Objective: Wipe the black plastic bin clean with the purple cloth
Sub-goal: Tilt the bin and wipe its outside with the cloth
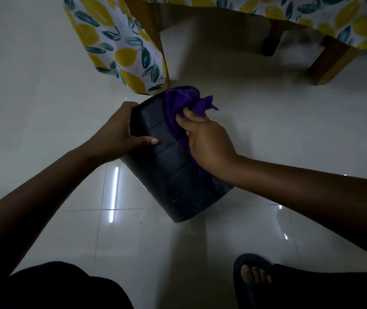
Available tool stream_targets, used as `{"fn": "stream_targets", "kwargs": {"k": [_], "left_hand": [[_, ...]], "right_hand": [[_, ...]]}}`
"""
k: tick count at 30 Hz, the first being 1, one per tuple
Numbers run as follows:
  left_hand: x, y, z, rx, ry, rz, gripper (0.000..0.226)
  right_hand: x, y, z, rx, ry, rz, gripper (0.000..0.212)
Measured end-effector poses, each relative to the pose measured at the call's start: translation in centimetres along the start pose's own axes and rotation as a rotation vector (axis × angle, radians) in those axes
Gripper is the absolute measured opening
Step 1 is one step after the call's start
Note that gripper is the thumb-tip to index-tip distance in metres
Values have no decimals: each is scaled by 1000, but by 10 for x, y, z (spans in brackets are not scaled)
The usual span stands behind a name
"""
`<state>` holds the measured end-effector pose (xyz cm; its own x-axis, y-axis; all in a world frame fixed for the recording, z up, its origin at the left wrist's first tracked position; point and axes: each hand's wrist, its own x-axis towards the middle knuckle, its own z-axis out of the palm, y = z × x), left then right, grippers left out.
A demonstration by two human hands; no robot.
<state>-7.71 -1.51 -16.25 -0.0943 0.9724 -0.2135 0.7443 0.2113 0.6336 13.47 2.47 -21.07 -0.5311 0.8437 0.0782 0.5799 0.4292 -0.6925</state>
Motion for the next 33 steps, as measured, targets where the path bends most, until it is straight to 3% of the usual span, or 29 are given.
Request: {"fn": "stream_targets", "kwargs": {"k": [7,13,17,21,26,29,33], "left_hand": [[8,4,2,-7,118,-41,66],[9,-8,2,-314,199,-108,33],[13,-10,3,-479,173,-74,34],[21,-12,8,-472,158,-84,29],[26,-17,5,-427,79,-80,30],[25,-18,5,-387,75,-77,35],[19,-26,3,-407,79,-99,43]], "right_hand": [[19,14,-17,75,-20,99,47],[17,46,-30,330,-125,472,37],[5,29,-29,113,57,266,43],[0,5,-7,49,49,4,48],[20,17,-9,33,44,-41,47],[38,34,-25,91,26,58,47],[38,59,-39,286,-83,381,41]]}}
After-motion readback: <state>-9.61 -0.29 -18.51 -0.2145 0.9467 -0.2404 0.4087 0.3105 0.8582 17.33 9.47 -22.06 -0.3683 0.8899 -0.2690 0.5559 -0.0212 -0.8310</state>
